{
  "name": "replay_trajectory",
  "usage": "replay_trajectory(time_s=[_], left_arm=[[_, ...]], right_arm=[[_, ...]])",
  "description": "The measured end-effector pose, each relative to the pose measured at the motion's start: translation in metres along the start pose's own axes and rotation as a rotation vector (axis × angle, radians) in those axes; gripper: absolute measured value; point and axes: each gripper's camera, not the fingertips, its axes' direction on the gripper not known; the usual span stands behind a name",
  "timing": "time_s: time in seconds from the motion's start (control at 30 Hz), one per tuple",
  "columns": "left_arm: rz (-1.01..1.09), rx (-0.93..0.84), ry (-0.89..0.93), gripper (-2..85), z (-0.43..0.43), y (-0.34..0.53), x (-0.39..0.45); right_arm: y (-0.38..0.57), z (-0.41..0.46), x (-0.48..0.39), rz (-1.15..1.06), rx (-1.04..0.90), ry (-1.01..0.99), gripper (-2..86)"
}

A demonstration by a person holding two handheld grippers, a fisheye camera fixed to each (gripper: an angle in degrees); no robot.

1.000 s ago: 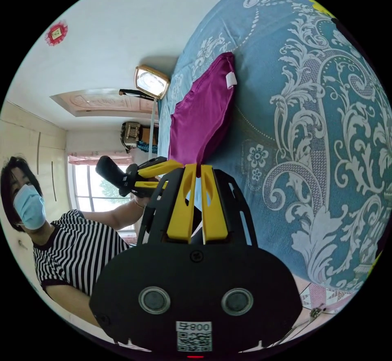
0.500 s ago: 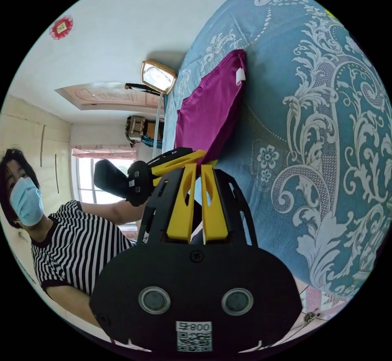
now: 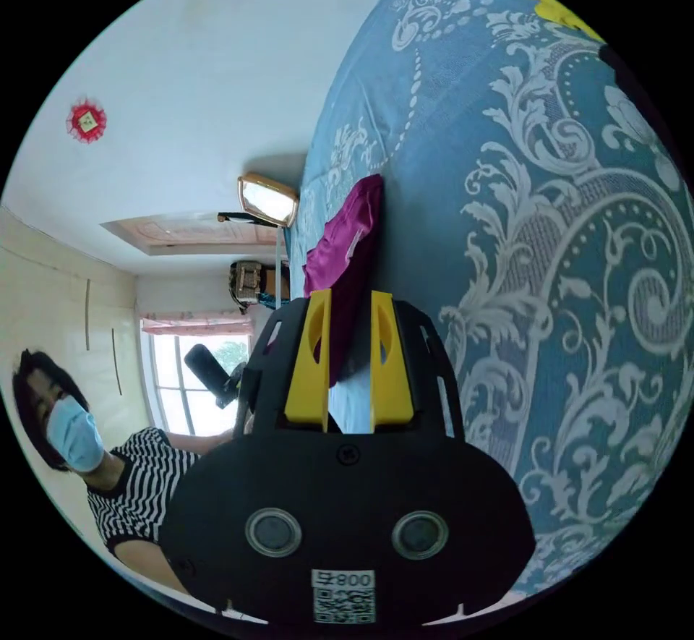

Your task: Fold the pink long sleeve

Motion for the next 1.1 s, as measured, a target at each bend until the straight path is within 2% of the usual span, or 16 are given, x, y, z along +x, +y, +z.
replay_trajectory(time_s=[0.23,0.63,0.93,1.1], left_arm=[[-0.003,0.000,0.034,1.5,-0.001,0.002,-0.004],[0.022,-0.031,0.074,1.4,-0.018,-0.001,-0.008],[0.019,0.002,0.104,1.4,-0.077,-0.002,-0.027],[-0.005,0.059,0.149,1.3,-0.139,0.005,-0.047]], right_arm=[[-0.051,0.033,-0.006,0.057,0.037,-0.010,10.0],[-0.101,0.098,-0.039,0.040,-0.011,0.065,4.0],[-0.107,0.132,-0.074,0.011,0.026,0.008,2.4],[-0.104,0.152,-0.112,-0.055,0.054,-0.023,2.3]])
